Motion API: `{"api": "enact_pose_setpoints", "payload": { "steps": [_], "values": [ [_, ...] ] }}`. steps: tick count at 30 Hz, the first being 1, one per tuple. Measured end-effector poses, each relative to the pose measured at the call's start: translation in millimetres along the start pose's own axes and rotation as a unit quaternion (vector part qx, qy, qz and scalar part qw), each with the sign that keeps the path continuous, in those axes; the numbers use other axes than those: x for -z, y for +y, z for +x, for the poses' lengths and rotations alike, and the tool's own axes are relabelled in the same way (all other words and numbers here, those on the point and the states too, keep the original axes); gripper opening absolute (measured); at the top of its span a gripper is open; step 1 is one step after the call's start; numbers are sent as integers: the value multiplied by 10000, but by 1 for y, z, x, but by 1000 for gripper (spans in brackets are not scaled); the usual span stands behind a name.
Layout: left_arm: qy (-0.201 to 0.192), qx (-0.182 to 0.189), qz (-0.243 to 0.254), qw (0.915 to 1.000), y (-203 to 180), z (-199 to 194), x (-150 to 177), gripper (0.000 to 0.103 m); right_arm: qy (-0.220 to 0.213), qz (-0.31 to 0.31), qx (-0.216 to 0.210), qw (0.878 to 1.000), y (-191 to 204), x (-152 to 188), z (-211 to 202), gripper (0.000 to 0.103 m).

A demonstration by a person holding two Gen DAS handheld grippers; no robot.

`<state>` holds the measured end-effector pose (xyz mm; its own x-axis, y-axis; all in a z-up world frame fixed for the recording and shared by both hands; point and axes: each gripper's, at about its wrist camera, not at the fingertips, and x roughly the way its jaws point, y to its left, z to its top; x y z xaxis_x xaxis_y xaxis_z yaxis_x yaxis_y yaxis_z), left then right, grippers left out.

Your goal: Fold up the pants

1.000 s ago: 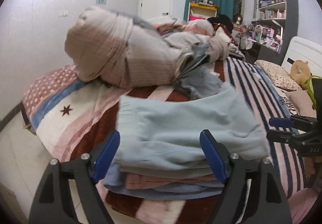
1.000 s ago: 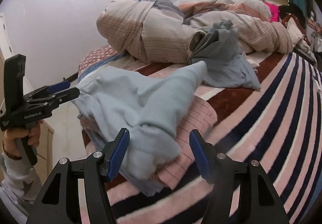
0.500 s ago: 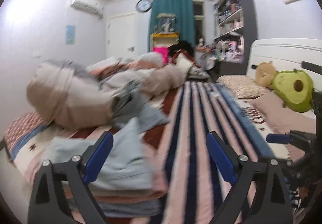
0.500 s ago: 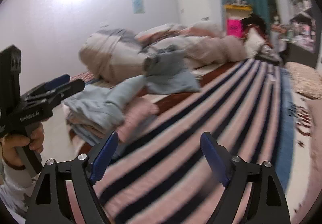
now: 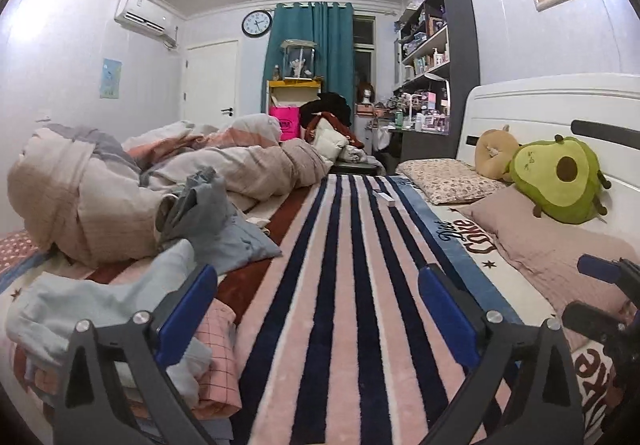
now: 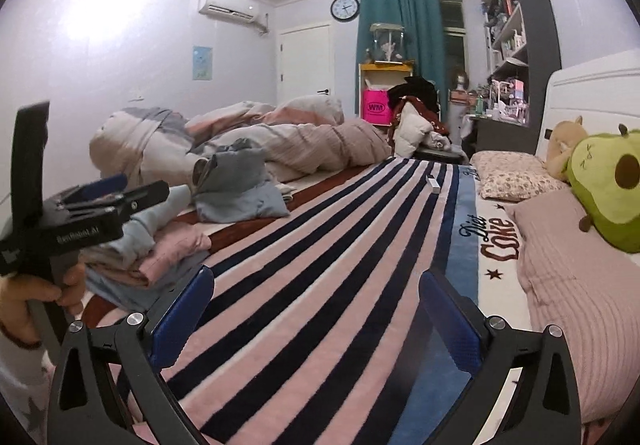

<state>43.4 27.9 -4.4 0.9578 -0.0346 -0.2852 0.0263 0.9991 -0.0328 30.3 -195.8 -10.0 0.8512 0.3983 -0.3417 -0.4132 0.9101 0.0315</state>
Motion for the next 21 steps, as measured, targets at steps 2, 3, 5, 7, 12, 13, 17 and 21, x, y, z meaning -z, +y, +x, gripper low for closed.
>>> {"api": "enact_pose_setpoints", "payload": {
  "steps": [2,3,5,7,12,13,17,21],
  "values": [
    [27,30,7,10000,1,1,2,99,-17,49,28,10000,-1,0,1,102],
    [19,24,26,10000,1,1,2,99,-9,65,24,10000,0,0,2,102],
    [19,44,59,10000,1,2,3,99,16,85,-37,10000,2,-1,4,102],
    [21,38,39,10000,1,2,4,99,40,63,-47,10000,5,-1,6,102],
    [87,24,22,10000,-1,3,7,99,55,16,-27,10000,12,-1,7,102],
    [90,21,21,10000,-1,4,7,99,51,17,-25,10000,12,0,7,102],
    [86,20,22,10000,-1,3,6,99,79,27,15,10000,13,0,7,102],
    [80,15,24,10000,-1,3,6,99,119,65,47,9999,12,1,6,102]
  ]
}}
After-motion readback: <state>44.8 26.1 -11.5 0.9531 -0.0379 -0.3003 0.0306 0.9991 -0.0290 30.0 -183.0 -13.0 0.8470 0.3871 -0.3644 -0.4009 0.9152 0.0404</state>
